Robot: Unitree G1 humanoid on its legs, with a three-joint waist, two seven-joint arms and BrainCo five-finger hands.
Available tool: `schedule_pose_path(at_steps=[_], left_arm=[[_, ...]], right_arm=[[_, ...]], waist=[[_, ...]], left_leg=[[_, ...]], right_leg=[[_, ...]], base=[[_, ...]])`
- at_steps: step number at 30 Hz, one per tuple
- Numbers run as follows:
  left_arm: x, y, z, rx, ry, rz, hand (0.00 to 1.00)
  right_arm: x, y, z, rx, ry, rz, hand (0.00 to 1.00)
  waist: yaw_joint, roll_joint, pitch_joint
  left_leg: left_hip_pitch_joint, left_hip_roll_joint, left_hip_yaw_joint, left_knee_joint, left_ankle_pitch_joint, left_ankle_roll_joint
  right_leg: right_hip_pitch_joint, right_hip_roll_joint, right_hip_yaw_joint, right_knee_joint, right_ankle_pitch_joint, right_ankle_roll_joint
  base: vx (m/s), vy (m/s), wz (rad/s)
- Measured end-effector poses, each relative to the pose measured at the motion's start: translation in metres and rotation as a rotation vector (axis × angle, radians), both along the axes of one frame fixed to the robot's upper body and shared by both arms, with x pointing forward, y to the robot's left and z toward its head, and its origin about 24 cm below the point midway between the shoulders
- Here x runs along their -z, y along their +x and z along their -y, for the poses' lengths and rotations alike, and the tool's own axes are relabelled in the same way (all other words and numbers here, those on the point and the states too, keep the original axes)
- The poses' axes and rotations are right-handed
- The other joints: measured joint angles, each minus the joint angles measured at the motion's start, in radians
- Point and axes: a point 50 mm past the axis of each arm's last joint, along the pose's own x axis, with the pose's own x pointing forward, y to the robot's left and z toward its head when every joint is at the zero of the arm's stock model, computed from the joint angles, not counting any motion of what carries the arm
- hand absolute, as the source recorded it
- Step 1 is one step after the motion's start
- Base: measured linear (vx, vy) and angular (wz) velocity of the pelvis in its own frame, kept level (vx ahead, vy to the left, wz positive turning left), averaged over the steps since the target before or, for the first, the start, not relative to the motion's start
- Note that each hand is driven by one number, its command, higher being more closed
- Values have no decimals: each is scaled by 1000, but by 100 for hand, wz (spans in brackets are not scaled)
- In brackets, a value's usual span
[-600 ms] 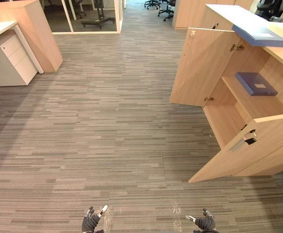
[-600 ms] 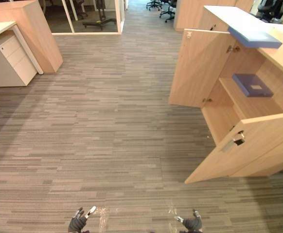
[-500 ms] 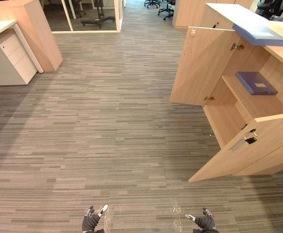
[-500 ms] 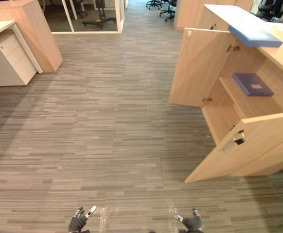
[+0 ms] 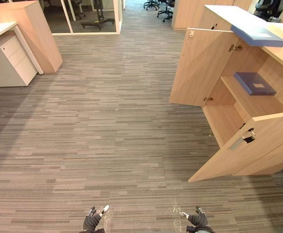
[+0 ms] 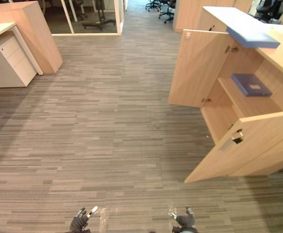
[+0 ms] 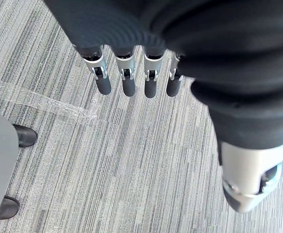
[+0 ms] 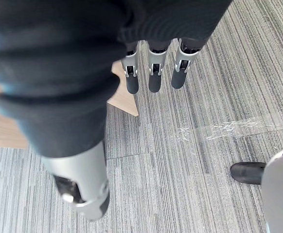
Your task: Walk over to the cabinet, pick up the folder, carry it to the office cabinet, place the folder inside the office cabinet, then close the office cabinet door
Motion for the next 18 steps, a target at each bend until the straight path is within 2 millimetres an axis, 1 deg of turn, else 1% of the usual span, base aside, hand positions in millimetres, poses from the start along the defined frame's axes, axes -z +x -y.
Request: schedule_pose_path(at_steps=[5, 9, 12, 18], left_arm=[[-1, 3, 0, 33, 58, -12, 0], [-1, 3, -2, 17, 104, -21, 0], [-1, 2, -2, -3, 108, -29, 0], [2, 4, -1, 23, 77, -46, 0]], right_arm=[[1, 1, -2, 0, 7, -8, 0], [1, 1, -2, 11, 8, -6, 0], [2, -1, 0, 48, 14, -8, 0], [3, -2, 0, 66, 26, -8, 0]], waist=[[0, -6, 4], [0, -9, 6], [0, -11, 8], [0, -15, 11]], left_leg=[[0, -2, -8, -6, 3, 5], [1, -3, -10, -13, 6, 6], [1, -4, -10, -15, 6, 6], [-1, -12, -15, -19, 10, 10]], right_leg=[[0, -1, -14, 0, 0, 0], [-1, -2, -19, 0, 0, 0], [0, -3, -20, 0, 0, 0], [-4, -11, -23, 0, 0, 0]], base=[[-1, 13, 4], [0, 5, 2], [0, 0, 0], [-6, 11, 1]])
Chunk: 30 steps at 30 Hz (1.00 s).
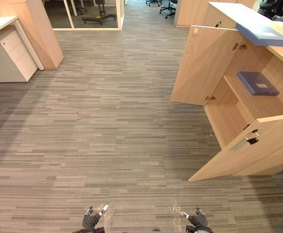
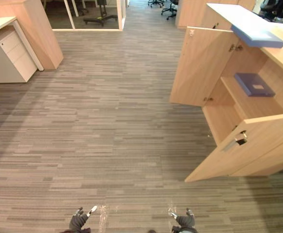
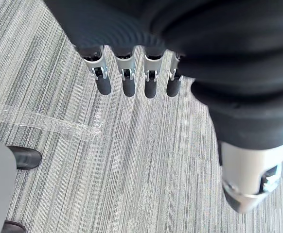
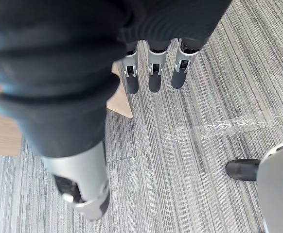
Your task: Walk over to the cabinet, pick up the folder, carry it to the office cabinet, place the folder inside the office cabinet, then close the office cabinet door
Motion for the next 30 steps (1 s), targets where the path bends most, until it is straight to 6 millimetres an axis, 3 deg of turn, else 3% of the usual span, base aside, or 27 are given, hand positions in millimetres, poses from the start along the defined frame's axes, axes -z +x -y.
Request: schedule_pose_path(at_steps=[15, 18, 20, 22, 23, 25, 28, 29, 30], left_arm=[[0, 4, -6, -22, -47, 7, 0], [-4, 11, -11, -78, -52, 39, 0], [-8, 16, -15, -124, -56, 79, 0], [-12, 19, -18, -170, -64, 123, 0], [-14, 20, -18, -177, -64, 139, 0], [-16, 22, -18, -172, -58, 164, 0], [-18, 26, -15, -130, -49, 169, 0], [-17, 27, -12, -105, -45, 165, 0], [-17, 27, -10, -82, -42, 154, 0]], right_arm=[[1, 3, -4, 42, 66, 12, 0], [-3, 8, -4, 58, 77, 53, 0], [-6, 7, -4, 64, 79, 83, 0], [-7, 9, -4, 66, 86, 94, 0], [-8, 11, -4, 77, 91, 99, 0], [-8, 15, -4, 74, 93, 103, 0], [-10, 22, -5, 65, 97, 114, 0], [-10, 21, -5, 66, 97, 111, 0], [-9, 18, -5, 67, 98, 99, 0]], waist=[[3, -15, 25], [7, -15, 56], [17, -20, 73], [26, -18, 82], [27, -20, 80], [37, -22, 80], [55, -22, 76], [55, -16, 68], [56, -8, 56]], left_leg=[[-14, -8, 5, -26, 13, 12], [-123, 10, 27, 196, -99, -19], [-245, 61, 148, 529, -158, -49], [-377, 124, 207, 795, -179, -15], [-421, 149, 218, 825, -195, -16], [-462, 175, 222, 734, -201, -22], [-472, 177, 211, 419, -120, -35], [-465, 178, 207, 312, -40, -40], [-446, 165, 225, 282, 113, -31]], right_leg=[[-14, -10, -11, 2, -4, 1], [-64, -21, -54, 113, -86, -17], [-56, -41, -110, 194, -167, -32], [-32, -42, -104, 215, -193, -36], [-17, -47, -100, 218, -197, -39], [-6, -70, -79, 221, -204, -19], [19, -130, -21, 199, -208, 27], [32, -149, -17, 189, -216, 48], [40, -171, -17, 177, -214, 74]], base=[[-7, 9, 1], [-30, -22, 20], [-42, 15, 20], [61, -5, 0], [175, 17, -15], [258, 116, -41], [351, 264, -56], [477, 430, -41], [383, 381, -29]])
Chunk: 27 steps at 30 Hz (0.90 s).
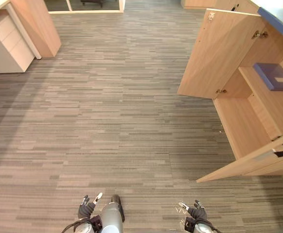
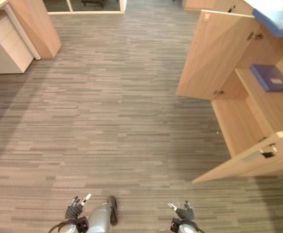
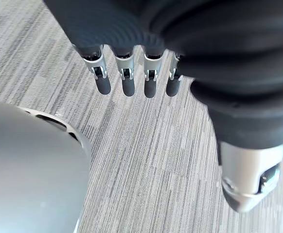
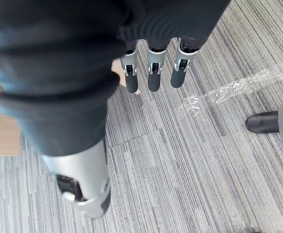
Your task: Walk over to the cabinet, pick up the folder, carry it to the office cabinet, place the folder inside the office cabinet, then close the office cabinet door
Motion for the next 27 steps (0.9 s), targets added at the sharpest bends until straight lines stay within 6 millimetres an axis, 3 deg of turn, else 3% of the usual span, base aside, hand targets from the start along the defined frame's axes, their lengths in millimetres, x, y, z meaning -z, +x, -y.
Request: schedule_pose_path(at_steps=[1, 2, 4, 5, 7, 9, 10, 11, 12, 13, 16, 17, 19, 20, 21, 22, 23, 24, 27], left_arm=[[-1, 2, -3, 5, 12, 3, 0], [-2, 3, -5, 21, 25, 1, 0], [-1, 2, -4, 43, 32, -17, 0], [1, -1, -3, 60, 36, -35, 0], [5, -5, 3, 92, 29, -65, 0], [8, -8, 8, 127, 24, -82, 0], [9, -9, 12, 157, 23, -90, 0], [10, -10, 10, 159, 26, -101, 0], [11, -13, 11, 163, 25, -113, 0], [13, -16, 12, 172, 23, -127, 0], [12, -13, 12, 175, 22, -122, 0], [12, -10, 12, 178, 20, -121, 0], [13, -10, 12, 182, 19, -124, 0], [13, -10, 11, 176, 13, -131, 0], [14, -11, 10, 170, 8, -135, 0], [15, -12, 12, 152, -8, -143, 0], [16, -13, 14, 142, -19, -145, 0], [17, -15, 15, 116, -37, -151, 0], [18, -19, 11, 69, -53, -160, 0]], right_arm=[[1, 1, -6, -3, 16, -2, 0], [1, 4, -15, -4, 46, 5, 0], [1, 4, -19, -13, 62, 3, 0], [2, 4, -18, -19, 61, 0, 0], [1, 6, -11, -49, 33, -1, 0], [2, 3, -3, -30, 24, -20, 0], [3, -1, 1, -21, 21, -37, 0], [3, 2, 2, -25, 18, -33, 0], [2, 3, 3, -25, 17, -31, 0], [1, 5, 3, -25, 15, -21, 0], [-3, 15, 0, -26, 21, 18, 0], [-5, 20, 0, -17, 24, 38, 0], [-6, 23, 0, 4, 39, 57, 0], [-6, 22, 1, 15, 41, 57, 0], [-5, 21, 1, 20, 42, 55, 0], [-5, 21, 4, 39, 46, 59, 0], [-5, 20, 6, 55, 47, 57, 0], [-5, 19, 7, 94, 65, 59, 0], [-1, 9, 9, 176, 97, 41, 0]], waist=[[-1, -20, -2], [2, -35, -11], [7, -37, -28], [16, -43, -44], [11, -25, -61], [-3, -10, -68], [-17, -2, -68], [-31, -4, -65], [-34, 1, -62], [-39, 3, -53], [-36, 2, -21], [-41, 3, -2], [-41, 1, 3], [-42, -3, 8], [-42, -5, 6], [-50, -2, 8], [-52, 10, 5], [-49, 25, -4], [-55, 24, -4]], left_leg=[[0, -17, 14, 8, -25, 16], [2, -32, 39, 23, -51, 24], [20, -54, 73, 66, -96, 63], [61, -91, 111, 43, -110, 82], [132, -150, 116, -2, -136, 88], [233, -205, 96, -80, -144, 95], [298, -233, 83, -119, -153, 110], [346, -251, 69, -145, -159, 119], [368, -253, 66, -158, -159, 119], [416, -251, 53, -185, -160, 119], [495, -238, 37, -221, -182, 115], [518, -228, 37, -221, -200, 116], [523, -220, 38, -209, -226, 105], [535, -219, 35, -198, -250, 85], [538, -218, 30, -190, -261, 77], [546, -199, 12, -178, -285, 57], [551, -180, 9, -178, -293, 46], [562, -145, 6, -189, -301, 30], [577, -67, -13, -91, -326, -8]], right_leg=[[1, -17, -2, -7, 9, 1], [-1, -43, -8, -20, 59, -4], [5, -89, 0, -23, 124, 51], [1, -131, 8, -2, 146, 58], [-31, -189, 26, 114, 172, 61], [-140, -262, 46, 413, 211, 3], [-219, -314, 30, 626, 255, -124], [-281, -348, -7, 779, 227, -154], [-303, -349, -27, 821, 212, -138], [-344, -334, -71, 863, 154, -107], [-439, -228, -130, 815, 30, -77], [-454, -177, -173, 725, 19, -75], [-477, -123, -224, 581, 22, -78], [-478, -87, -245, 442, 39, -95], [-476, -78, -246, 398, 59, -120], [-465, -62, -260, 397, 97, -180], [-465, -48, -272, 400, 81, -180], [-457, -18, -290, 417, 27, -175], [-366, 38, -346, 406, -46, -186]], base=[[393, 363, -32], [393, 348, -31], [408, 356, -46], [278, 233, -54], [354, 342, -48], [322, 339, 2], [283, 255, 45], [283, 219, 48], [215, 139, 38], [240, 91, 26], [220, -1, 10], [156, -94, -2], [145, -153, -1], [153, -166, 7], [292, -236, 21], [178, -126, 19], [421, -273, 21], [415, -265, 11], [487, -345, 30]])
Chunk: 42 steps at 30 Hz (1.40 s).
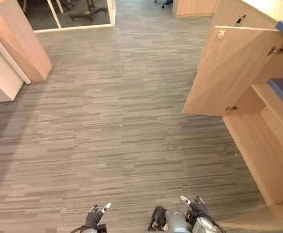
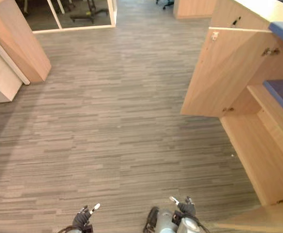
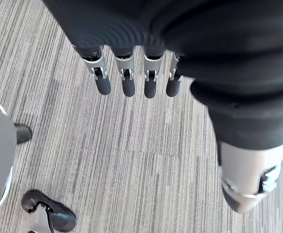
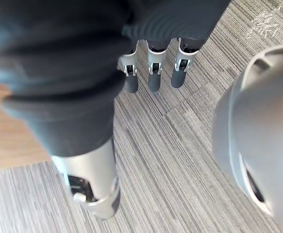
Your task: Walk over to the cabinet, pick up the folder, carry it to the office cabinet, place the folder inside the office cabinet, then close the office cabinet door
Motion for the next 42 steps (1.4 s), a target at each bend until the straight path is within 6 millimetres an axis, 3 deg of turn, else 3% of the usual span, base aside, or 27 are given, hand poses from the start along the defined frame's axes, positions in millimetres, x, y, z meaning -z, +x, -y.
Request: schedule_pose_path(at_steps=[1, 3, 5, 7, 9, 10, 12, 14, 15, 16, 17, 18, 19, 20, 21, 24, 27, 28, 29, 31, 34, 35, 36, 37, 39, 42], left_arm=[[0, 0, -1, -15, -1, 1, 0], [0, -2, -5, -83, -11, 10, 0], [-1, -6, -6, -190, -35, 32, 0], [-3, -4, -8, -214, -32, 46, 0], [-4, -3, -9, -236, -35, 61, 0], [-5, -2, -9, -260, -40, 69, 0], [-6, -1, -9, -286, -41, 79, 0], [-7, 0, -10, -296, -39, 91, 0], [-7, 0, -10, -296, -38, 91, 0], [-7, 1, -9, -295, -39, 94, 0], [-7, 1, -9, -294, -38, 95, 0], [-6, 0, -9, -293, -38, 89, 0], [-7, 2, -12, -291, -32, 93, 0], [-9, 5, -18, -278, -12, 99, 0], [-8, 4, -19, -275, -8, 92, 0], [-5, -2, -21, -261, -1, 52, 0], [-3, -5, -19, -255, -4, 32, 0], [-1, -8, -18, -239, -1, 17, 0], [0, -11, -17, -215, 6, 0, 0], [1, -15, -18, -202, 11, -14, 0], [2, -18, -22, -189, 23, -32, 0], [1, -19, -26, -169, 37, -41, 0], [1, -19, -30, -166, 45, -45, 0], [1, -21, -30, -163, 48, -49, 0], [2, -20, -29, -159, 43, -56, 0], [1, -17, -29, -139, 45, -53, 0]], right_arm=[[1, -3, 1, 14, 4, -6, 0], [2, -9, 2, 40, 13, -12, 0], [2, -9, 3, 44, 10, -7, 0], [2, -9, 2, 46, 15, -9, 0], [3, -12, 2, 51, 16, -17, 0], [4, -13, 2, 53, 18, -24, 0], [4, -13, 2, 52, 19, -29, 0], [5, -11, -2, 42, 25, -30, 0], [5, -10, -2, 41, 26, -28, 0], [5, -10, -3, 31, 26, -28, 0], [6, -11, -7, 6, 29, -38, 0], [7, -14, -10, 0, 36, -48, 0], [8, -13, -12, -5, 41, -51, 0], [9, -14, -21, -10, 67, -55, 0], [9, -15, -22, -22, 71, -59, 0], [8, -11, -22, -26, 73, -47, 0], [8, -12, -21, -19, 74, -50, 0], [9, -15, -18, 3, 73, -58, 0], [11, -20, -16, 19, 69, -72, 0], [12, -25, -11, 23, 54, -89, 0], [13, -23, -8, 6, 45, -102, 0], [12, -18, -7, -1, 42, -102, 0], [12, -19, -4, -1, 35, -106, 0], [13, -21, -2, 0, 31, -117, 0], [12, -18, 2, -2, 22, -112, 0], [15, -34, 5, 42, 26, -144, 0]], waist=[[0, -1, -1], [1, 5, -9], [8, 31, -16], [22, 25, -14], [31, 24, -12], [36, 21, -10], [51, 17, -7], [60, 3, -2], [60, 3, -2], [61, 2, -3], [63, 3, -6], [69, -1, -14], [72, -6, -19], [72, -40, -25], [71, -50, -31], [76, -60, -70], [90, -56, -77], [80, -53, -79], [62, -50, -79], [49, -42, -78], [39, -37, -76], [27, -37, -64], [30, -45, -51], [36, -50, -51], [43, -42, -25], [26, -44, -10]], left_leg=[[-17, 17, -3, 68, -8, -8], [-147, 81, -27, 401, -2, -19], [-332, 167, -54, 812, 40, -29], [-403, 180, -44, 903, 38, -25], [-464, 174, -31, 870, 25, -5], [-502, 168, -29, 776, 16, 9], [-519, 148, -45, 616, 3, -2], [-525, 91, -135, 334, 21, -18], [-528, 82, -164, 276, 31, -20], [-529, 75, -197, 198, 56, -23], [-527, 67, -229, 148, 143, -60], [-521, 56, -230, 154, 230, -68], [-520, 43, -220, 171, 240, -61], [-520, 21, -182, 187, 204, -44], [-514, 12, -146, 217, 177, -15], [-474, -15, -37, 201, 148, 28], [-378, -38, 39, 125, 145, 43], [-323, -53, 69, 88, 145, 52], [-271, -70, 83, 54, 150, 60], [-217, -75, 103, 4, 152, 64], [-198, -53, 131, -48, 167, 64], [-188, -33, 152, -64, 179, 51], [-160, -41, 164, -80, 178, 35], [-152, -51, 157, -94, 175, 30], [-116, -74, 91, -159, 183, 33], [-91, -78, 14, -220, 216, 32]], right_leg=[[27, 10, -10, -14, -9, 2], [100, 50, -21, -77, -17, 1], [180, 119, -5, -149, -21, -4], [239, 138, 31, -189, -25, 0], [286, 138, 70, -225, -26, 9], [322, 132, 106, -255, -19, 22], [352, 115, 147, -276, -11, 34], [398, 66, 204, -302, -11, 74], [405, 55, 216, -309, -11, 88], [411, 37, 238, -317, -15, 113], [425, 13, 279, -325, -25, 158], [425, -6, 308, -330, -21, 177], [425, -20, 328, -336, -12, 191], [416, -58, 343, -342, 21, 200], [409, -85, 356, -344, 72, 204], [371, -151, 396, -364, 183, 207], [299, -207, 393, -257, 220, 178], [263, -237, 379, -172, 227, 168], [240, -281, 297, -88, 241, 145], [225, -318, 167, -34, 248, 122], [181, -312, 78, 4, 208, 134], [141, -253, 51, 1, 151, 146], [152, -234, -2, -32, 128, 140], [162, -224, 0, -65, 114, 158], [176, -201, -5, -122, 80, 187], [177, -162, -6, -132, 61, 184]], base=[[373, -307, 37], [304, -233, 10], [308, -128, -33], [324, -13, -54], [341, 55, -70], [351, 122, -75], [327, 166, -78], [353, 240, -77], [297, 239, -65], [391, 395, -80], [409, 445, -95], [433, 490, -96], [420, 500, -75], [394, 472, -71], [440, 526, -62], [329, 368, -84], [157, 229, -112], [59, 187, -83], [52, 178, -68], [38, 91, -55], [-17, -18, -63], [-69, -136, -73], [-58, -124, -82], [-53, -85, -89], [-45, -48, -85], [-8, -92, -22]])
